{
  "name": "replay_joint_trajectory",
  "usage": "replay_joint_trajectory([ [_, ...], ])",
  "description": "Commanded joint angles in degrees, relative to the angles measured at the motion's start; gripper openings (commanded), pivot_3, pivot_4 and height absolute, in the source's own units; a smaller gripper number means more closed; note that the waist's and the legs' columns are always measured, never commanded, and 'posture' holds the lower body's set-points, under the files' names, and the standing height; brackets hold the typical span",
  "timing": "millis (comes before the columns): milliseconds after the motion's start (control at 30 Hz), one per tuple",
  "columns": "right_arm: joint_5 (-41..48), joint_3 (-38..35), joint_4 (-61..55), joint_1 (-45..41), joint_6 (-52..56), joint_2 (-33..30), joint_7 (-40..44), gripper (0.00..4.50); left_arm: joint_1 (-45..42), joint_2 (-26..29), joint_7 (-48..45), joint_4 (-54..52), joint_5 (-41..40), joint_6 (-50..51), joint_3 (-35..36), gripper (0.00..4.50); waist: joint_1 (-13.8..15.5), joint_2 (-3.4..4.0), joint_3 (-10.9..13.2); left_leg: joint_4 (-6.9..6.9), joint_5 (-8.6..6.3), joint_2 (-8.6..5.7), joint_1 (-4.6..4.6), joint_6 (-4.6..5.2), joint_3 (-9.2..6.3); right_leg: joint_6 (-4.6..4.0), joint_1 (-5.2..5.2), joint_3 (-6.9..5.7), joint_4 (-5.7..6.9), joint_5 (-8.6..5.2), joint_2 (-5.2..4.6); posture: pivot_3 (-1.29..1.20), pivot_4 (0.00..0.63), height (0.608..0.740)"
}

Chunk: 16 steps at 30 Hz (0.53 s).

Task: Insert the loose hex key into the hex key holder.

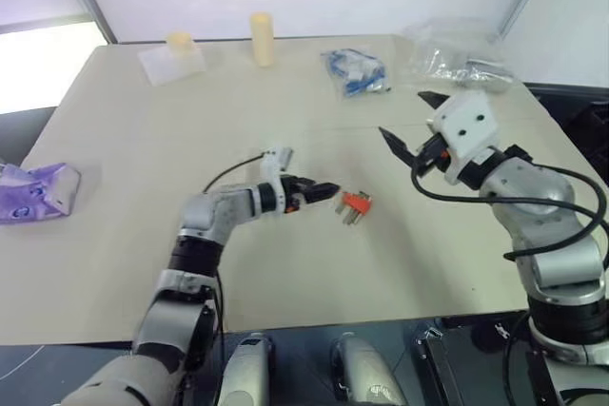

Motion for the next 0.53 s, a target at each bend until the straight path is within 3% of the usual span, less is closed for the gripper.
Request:
replay_joint_trajectory([
  [33,1.53,-0.57,-0.52,-0.61,-0.79,-2.59,4.02,3.93,0.99,4.58,-4.52,-6.72,1.97,-5.49,-0.99,4.45,0.37,0.01,0.01,0.0,0.0,0.02,-0.05,0.0,-0.01,0.0,-0.04,0.0,0.0,0.0,-0.04,0.0,0.15,0.74],
  [200,3.39,-0.99,0.92,2.03,-1.7,-9.48,12.86,3.93,0.1,8.77,-7.49,-12.75,-0.78,-6.18,2.25,4.45,1.63,0.01,0.01,0.1,0.0,-0.07,-0.16,0.01,-0.03,0.02,0.07,-0.1,-0.19,0.0,-0.26,0.0,0.15,0.74],
  [533,8.23,-6.22,1.78,9.98,-4.17,-26.18,31.26,3.93,4.88,23.51,-19.19,-28.57,-7.0,-2.54,3.89,4.45,0.72,0.02,0.03,0.01,-0.04,0.01,-0.14,0.06,-0.02,0.01,0.07,-0.1,-0.26,-0.01,-0.19,0.0,0.15,0.74],
])
